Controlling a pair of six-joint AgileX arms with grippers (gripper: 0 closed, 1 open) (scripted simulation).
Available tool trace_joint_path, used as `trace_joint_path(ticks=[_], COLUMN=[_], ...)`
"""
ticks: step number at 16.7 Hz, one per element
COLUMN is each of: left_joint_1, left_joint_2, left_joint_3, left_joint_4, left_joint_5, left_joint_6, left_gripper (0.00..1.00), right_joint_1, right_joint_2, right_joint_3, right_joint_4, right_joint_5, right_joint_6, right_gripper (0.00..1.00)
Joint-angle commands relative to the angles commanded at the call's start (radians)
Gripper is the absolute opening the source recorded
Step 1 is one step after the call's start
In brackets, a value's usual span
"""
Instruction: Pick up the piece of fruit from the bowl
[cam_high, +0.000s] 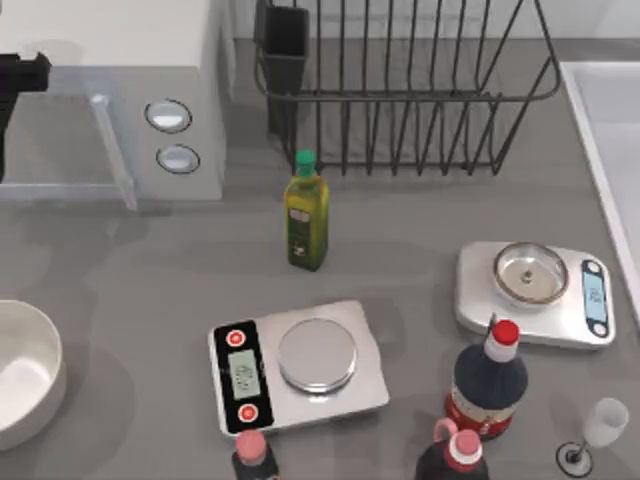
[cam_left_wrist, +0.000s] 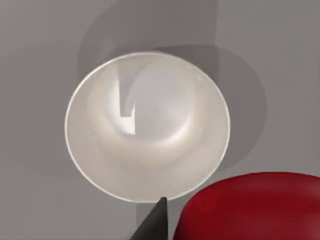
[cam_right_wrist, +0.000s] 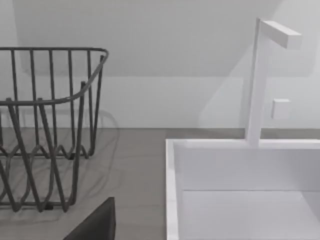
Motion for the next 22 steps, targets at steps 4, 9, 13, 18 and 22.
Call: trace_joint_path(ticks=[4,9,13,18,22], left_joint_1=[-0.265,-0.494,-0.514,-0.523,-0.548], left_joint_2=[0.231,0.434,0.454,0.431,0.427], left_joint_3=[0.150,0.280,0.293,0.242,0.138], left_joint_4=[0.066,0.145,0.155,0.147,0.162], left_joint_5=[-0.011,-0.022,-0.023,-0.030,-0.041], left_joint_6=[-0.249,-0.474,-0.493,-0.483,-0.478], left_gripper=[0.00,0.00,0.00,0.00,0.00], right_joint_1=[0.000,0.000,0.000,0.000,0.000], right_joint_2=[0.000,0.000,0.000,0.000,0.000], right_joint_3=[0.000,0.000,0.000,0.000,0.000], right_joint_4=[0.000,0.000,0.000,0.000,0.000], right_joint_5=[0.000,0.000,0.000,0.000,0.000], right_joint_6=[0.000,0.000,0.000,0.000,0.000], right_gripper=[1.00,1.00,1.00,1.00,1.00])
